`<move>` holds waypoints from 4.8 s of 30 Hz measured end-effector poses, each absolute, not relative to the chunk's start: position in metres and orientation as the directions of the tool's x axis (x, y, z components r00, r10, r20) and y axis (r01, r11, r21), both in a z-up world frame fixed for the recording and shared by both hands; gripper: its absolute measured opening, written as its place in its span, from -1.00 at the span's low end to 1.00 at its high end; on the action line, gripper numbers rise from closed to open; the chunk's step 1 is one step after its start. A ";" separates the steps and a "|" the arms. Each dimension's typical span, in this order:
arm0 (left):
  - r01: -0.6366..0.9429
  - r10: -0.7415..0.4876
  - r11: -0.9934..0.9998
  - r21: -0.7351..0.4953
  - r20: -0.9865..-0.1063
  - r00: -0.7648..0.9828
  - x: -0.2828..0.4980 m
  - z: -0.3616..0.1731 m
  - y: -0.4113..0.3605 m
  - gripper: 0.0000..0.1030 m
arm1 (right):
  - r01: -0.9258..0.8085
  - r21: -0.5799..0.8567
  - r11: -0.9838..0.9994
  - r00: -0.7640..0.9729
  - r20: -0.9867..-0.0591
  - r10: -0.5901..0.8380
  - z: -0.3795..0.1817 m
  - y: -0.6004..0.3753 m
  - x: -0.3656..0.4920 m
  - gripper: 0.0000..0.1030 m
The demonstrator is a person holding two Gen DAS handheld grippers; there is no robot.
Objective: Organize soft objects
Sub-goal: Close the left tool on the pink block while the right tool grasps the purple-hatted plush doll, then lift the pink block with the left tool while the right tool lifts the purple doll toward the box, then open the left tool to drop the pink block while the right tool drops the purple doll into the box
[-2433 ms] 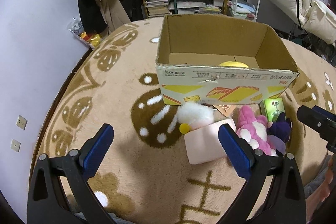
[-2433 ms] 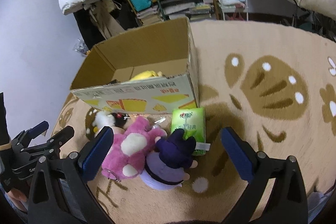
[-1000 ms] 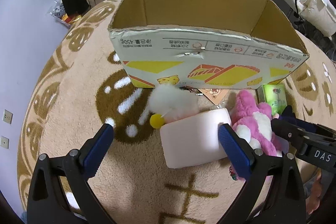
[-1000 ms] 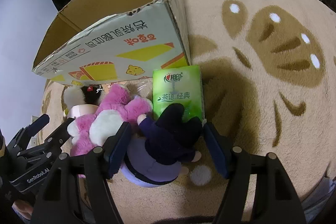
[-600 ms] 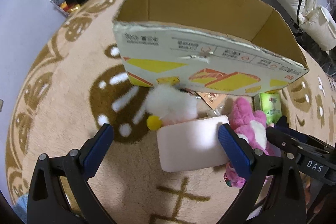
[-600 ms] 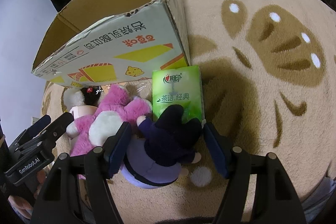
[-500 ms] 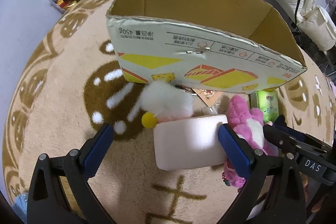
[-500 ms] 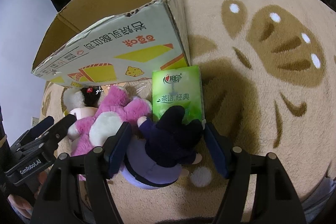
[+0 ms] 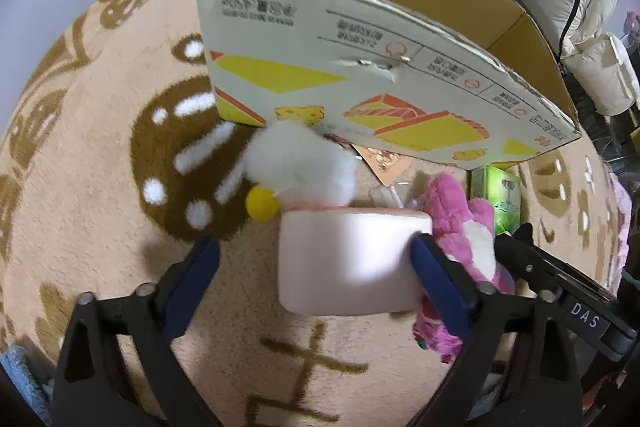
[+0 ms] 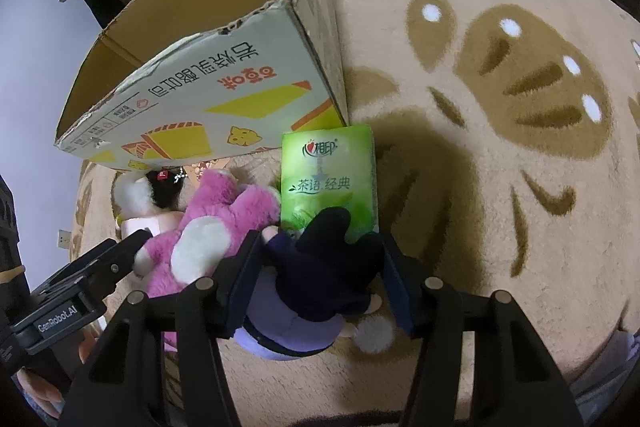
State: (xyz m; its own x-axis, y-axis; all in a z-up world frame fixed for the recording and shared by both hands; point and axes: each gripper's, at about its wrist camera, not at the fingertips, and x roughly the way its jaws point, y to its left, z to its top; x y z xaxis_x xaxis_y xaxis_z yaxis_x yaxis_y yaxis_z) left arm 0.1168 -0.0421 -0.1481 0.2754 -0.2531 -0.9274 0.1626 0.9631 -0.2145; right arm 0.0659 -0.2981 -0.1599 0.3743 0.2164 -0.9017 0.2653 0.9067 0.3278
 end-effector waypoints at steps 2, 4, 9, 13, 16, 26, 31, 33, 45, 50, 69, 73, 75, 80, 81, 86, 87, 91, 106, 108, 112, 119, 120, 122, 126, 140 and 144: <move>0.161 -0.277 0.957 -0.242 -0.926 0.255 0.117 -0.150 -0.043 0.58 | 0.271 0.318 0.909 0.376 -0.904 0.204 -0.159 -0.299 0.064 0.15; 0.172 -0.296 0.950 -0.259 -0.923 0.246 0.113 -0.151 -0.046 0.40 | 0.274 0.312 0.910 0.380 -0.904 0.196 -0.157 -0.301 0.061 0.14; 0.233 -0.270 0.950 -0.208 -0.922 0.277 0.106 -0.146 -0.060 -0.21 | 0.273 0.316 0.909 0.393 -0.899 0.194 -0.153 -0.303 0.058 0.12; 0.263 -0.238 0.952 -0.155 -0.917 0.320 0.096 -0.137 -0.068 -0.38 | 0.255 0.300 0.919 0.410 -0.895 0.178 -0.145 -0.303 0.056 0.10; 0.255 -0.191 0.962 -0.098 -0.908 0.373 0.093 -0.128 -0.067 -0.41 | 0.242 0.276 0.930 0.433 -0.889 0.151 -0.137 -0.299 0.055 0.09; 0.188 -0.131 0.981 -0.044 -0.869 0.478 0.076 -0.100 -0.042 -0.48 | 0.178 0.243 0.954 0.558 -0.823 0.106 -0.106 -0.291 0.044 -0.06; 0.160 -0.110 0.987 -0.026 -0.833 0.542 0.066 -0.085 -0.033 -0.48 | 0.159 0.250 0.955 0.635 -0.767 0.095 -0.088 -0.287 0.034 -0.12; 0.151 -0.102 0.988 -0.016 -0.807 0.582 0.061 -0.076 -0.030 -0.48 | 0.154 0.254 0.955 0.664 -0.742 0.091 -0.082 -0.289 0.029 -0.14; 0.138 -0.100 0.990 0.005 -0.659 0.745 0.040 -0.036 -0.023 -0.48 | 0.094 0.253 0.963 0.763 -0.639 0.093 -0.052 -0.279 0.018 -0.40; 0.135 -0.090 0.991 0.020 -0.643 0.760 0.039 -0.034 -0.023 -0.48 | 0.091 0.269 0.959 0.772 -0.627 0.102 -0.052 -0.279 0.019 -0.40; 0.169 -0.133 0.984 0.059 -0.391 0.911 0.029 0.022 -0.029 -0.47 | 0.040 0.204 0.978 0.912 -0.407 0.048 0.027 -0.279 0.017 -0.40; 0.171 -0.135 0.983 0.074 -0.350 0.927 0.043 0.032 -0.034 -0.47 | 0.037 0.197 0.980 0.920 -0.389 0.043 0.034 -0.283 0.031 -0.40; 0.172 -0.138 0.982 0.074 -0.338 0.931 0.052 0.037 -0.036 -0.47 | 0.037 0.194 0.980 0.923 -0.382 0.041 0.036 -0.285 0.039 -0.40; 0.175 -0.142 0.982 0.077 -0.321 0.937 0.075 0.042 -0.043 -0.47 | 0.032 0.193 0.981 0.927 -0.374 0.043 0.039 -0.289 0.057 -0.40; 0.176 -0.143 0.982 0.076 -0.319 0.937 0.079 0.042 -0.043 -0.47 | 0.029 0.189 0.982 0.927 -0.373 0.044 0.039 -0.289 0.061 -0.40; 0.180 -0.144 0.980 0.086 -0.320 0.936 0.105 0.037 -0.052 -0.46 | 0.007 0.142 0.990 0.926 -0.374 0.047 0.036 -0.286 0.083 -0.40; 0.180 -0.145 0.980 0.081 -0.324 0.935 0.108 0.035 -0.053 -0.46 | 0.001 0.137 0.991 0.926 -0.373 0.050 0.034 -0.284 0.087 -0.40; 0.190 -0.156 0.980 0.059 -0.364 0.918 0.122 0.020 -0.054 -0.46 | -0.027 0.131 0.991 0.923 -0.376 0.075 0.022 -0.280 0.098 -0.40; 0.238 -0.197 0.971 0.005 -0.545 0.815 0.158 -0.035 -0.064 -0.38 | -0.071 0.184 0.980 0.856 -0.494 0.154 -0.036 -0.274 0.128 -0.36; 0.241 -0.187 0.970 0.022 -0.567 0.802 0.159 -0.041 -0.066 -0.33 | -0.070 0.192 0.979 0.844 -0.512 0.161 -0.042 -0.275 0.130 -0.34; 0.239 -0.164 0.970 0.049 -0.592 0.789 0.157 -0.046 -0.068 -0.23 | -0.071 0.214 0.974 0.822 -0.540 0.179 -0.050 -0.277 0.130 -0.30; 0.214 -0.129 0.974 0.079 -0.586 0.800 0.146 -0.044 -0.062 0.24 | -0.060 0.246 0.967 0.812 -0.552 0.190 -0.051 -0.284 0.120 -0.19; 0.215 -0.127 0.973 0.084 -0.584 0.802 0.144 -0.042 -0.061 0.30 | -0.057 0.253 0.966 0.814 -0.549 0.192 -0.050 -0.285 0.118 -0.13; 0.210 -0.120 0.974 0.087 -0.590 0.799 0.142 -0.039 -0.059 0.46 | -0.049 0.263 0.963 0.815 -0.547 0.191 -0.048 -0.288 0.115 -0.04; 0.187 -0.106 0.979 0.078 -0.589 0.801 0.134 -0.035 -0.050 0.71 | -0.030 0.271 0.962 0.822 -0.541 0.178 -0.043 -0.292 0.101 0.23; 0.176 -0.056 0.971 0.159 -0.567 0.822 0.083 -0.013 -0.039 0.94 | 0.021 0.236 0.972 0.847 -0.520 0.107 -0.018 -0.292 0.048 1.00; 0.181 -0.056 0.970 0.162 -0.576 0.815 0.068 -0.011 -0.036 0.94 | 0.014 0.200 0.980 0.839 -0.535 0.097 -0.017 -0.285 0.036 1.00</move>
State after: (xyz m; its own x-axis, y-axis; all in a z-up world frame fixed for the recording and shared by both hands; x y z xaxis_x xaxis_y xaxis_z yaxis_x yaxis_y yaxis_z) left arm 0.0684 -0.0361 -0.0111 0.8155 -0.0560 -0.5761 0.1808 0.9701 0.1617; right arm 0.0361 -0.2846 -0.0171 0.8394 0.0973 -0.5348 0.0137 0.9798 0.1997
